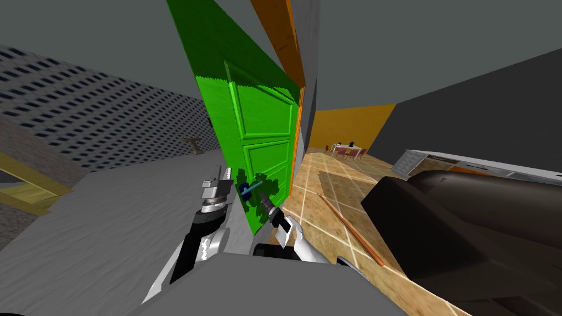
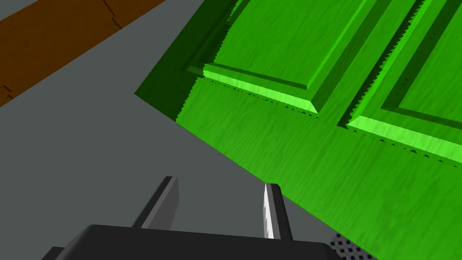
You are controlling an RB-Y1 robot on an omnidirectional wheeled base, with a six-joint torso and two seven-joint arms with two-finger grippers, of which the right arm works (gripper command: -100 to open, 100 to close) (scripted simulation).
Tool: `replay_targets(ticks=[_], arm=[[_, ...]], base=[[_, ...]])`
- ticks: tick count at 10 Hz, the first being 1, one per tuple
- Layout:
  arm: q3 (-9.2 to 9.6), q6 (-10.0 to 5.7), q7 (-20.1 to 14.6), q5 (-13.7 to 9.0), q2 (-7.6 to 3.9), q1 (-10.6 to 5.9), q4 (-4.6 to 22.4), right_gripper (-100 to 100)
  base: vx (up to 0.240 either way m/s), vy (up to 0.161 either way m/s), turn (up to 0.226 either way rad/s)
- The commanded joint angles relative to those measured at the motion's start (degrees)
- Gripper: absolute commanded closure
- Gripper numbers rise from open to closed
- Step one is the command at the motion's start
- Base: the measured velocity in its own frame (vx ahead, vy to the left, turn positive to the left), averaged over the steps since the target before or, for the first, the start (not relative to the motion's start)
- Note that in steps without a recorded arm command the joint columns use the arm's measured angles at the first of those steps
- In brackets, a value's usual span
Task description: Push the door open
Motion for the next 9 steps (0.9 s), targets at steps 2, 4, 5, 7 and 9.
replay_targets(ticks=[2, 4, 5, 7, 9], arm=[[-0.36, 0.12, 0.1, 0.0, -0.72, -0.05, -0.1, -100], [-0.71, 0.11, 0.3, 0.1, -0.48, -0.22, 0.2, -100], [-0.94, 0.11, 0.4, 0.1, 0.0, -0.34, 0.4, -100], [-1.35, 0.1, 0.5, 0.2, 1.61, -0.54, 0.7, -100], [-1.25, 0.08, 0.3, 0.1, 1.09, -0.77, 0.8, 100]], base=[[0.105, 0.134, 0.009], [0.134, 0.168, 0.022], [0.14, 0.159, 0.02], [0.12, 0.158, 0.025], [0.021, 0.03, -0.003]])
